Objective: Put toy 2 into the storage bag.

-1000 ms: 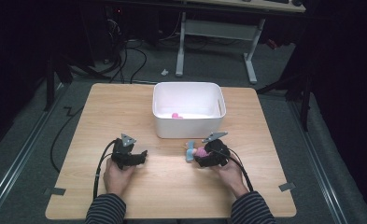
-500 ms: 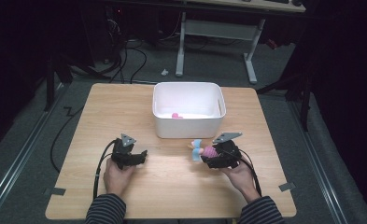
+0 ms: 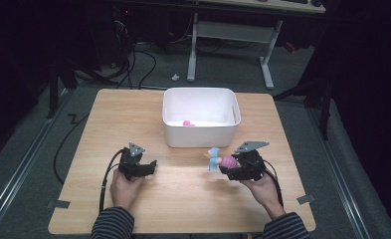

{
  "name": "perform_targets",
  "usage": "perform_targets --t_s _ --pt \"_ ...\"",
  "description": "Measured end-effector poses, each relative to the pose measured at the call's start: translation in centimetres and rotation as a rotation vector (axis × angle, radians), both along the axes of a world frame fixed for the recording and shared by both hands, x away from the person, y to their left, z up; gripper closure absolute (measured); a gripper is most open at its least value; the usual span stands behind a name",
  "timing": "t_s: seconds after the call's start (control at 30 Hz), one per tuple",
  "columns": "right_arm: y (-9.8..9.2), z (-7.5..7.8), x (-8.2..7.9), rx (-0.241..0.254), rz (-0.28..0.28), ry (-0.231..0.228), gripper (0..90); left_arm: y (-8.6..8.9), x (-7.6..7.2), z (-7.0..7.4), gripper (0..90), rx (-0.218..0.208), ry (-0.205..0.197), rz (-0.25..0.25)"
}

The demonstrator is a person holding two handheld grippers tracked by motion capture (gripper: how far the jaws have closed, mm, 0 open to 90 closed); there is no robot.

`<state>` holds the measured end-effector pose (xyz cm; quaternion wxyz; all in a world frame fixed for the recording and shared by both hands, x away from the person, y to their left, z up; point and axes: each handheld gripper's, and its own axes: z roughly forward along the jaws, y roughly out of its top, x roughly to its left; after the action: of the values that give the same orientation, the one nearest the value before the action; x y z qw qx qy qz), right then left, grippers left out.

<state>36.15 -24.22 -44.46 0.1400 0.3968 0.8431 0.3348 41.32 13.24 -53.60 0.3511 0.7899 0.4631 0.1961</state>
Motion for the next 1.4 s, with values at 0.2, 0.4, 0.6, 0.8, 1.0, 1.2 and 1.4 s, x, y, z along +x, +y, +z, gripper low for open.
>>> perform_targets --t_s 0.2,0.4,0.6,0.8,1.0,1.2,1.4 --pt "-0.3 1.2 -0.1 0.009 0.005 -0.011 33.3 0.0 0.0 0.0 22.4 0.003 -0.001 0.001" --pt "-0.2 2.6 -0.1 0.013 0.025 -0.024 33.3 0.0 0.0 0.0 22.2 0.005 -0.001 0.001" --pt "-0.1 4.4 0.1 0.012 0.049 -0.044 33.3 0.0 0.0 0.0 22.3 0.005 -0.001 0.001" --pt "-0.1 6.3 0.8 0.037 0.064 -0.054 33.5 0.0 0.0 0.0 22.2 0.007 -0.001 0.000" --pt "0.0 7.9 1.4 0.031 0.071 -0.070 33.5 0.0 0.0 0.0 22.2 0.006 -0.001 0.000" --pt "0.3 9.1 2.3 0.030 0.074 -0.076 33.6 0.0 0.0 0.0 22.3 0.004 -0.002 0.002" --pt "0.9 10.2 3.2 0.031 0.090 -0.106 33.7 0.0 0.0 0.0 22.3 0.003 -0.003 0.003"
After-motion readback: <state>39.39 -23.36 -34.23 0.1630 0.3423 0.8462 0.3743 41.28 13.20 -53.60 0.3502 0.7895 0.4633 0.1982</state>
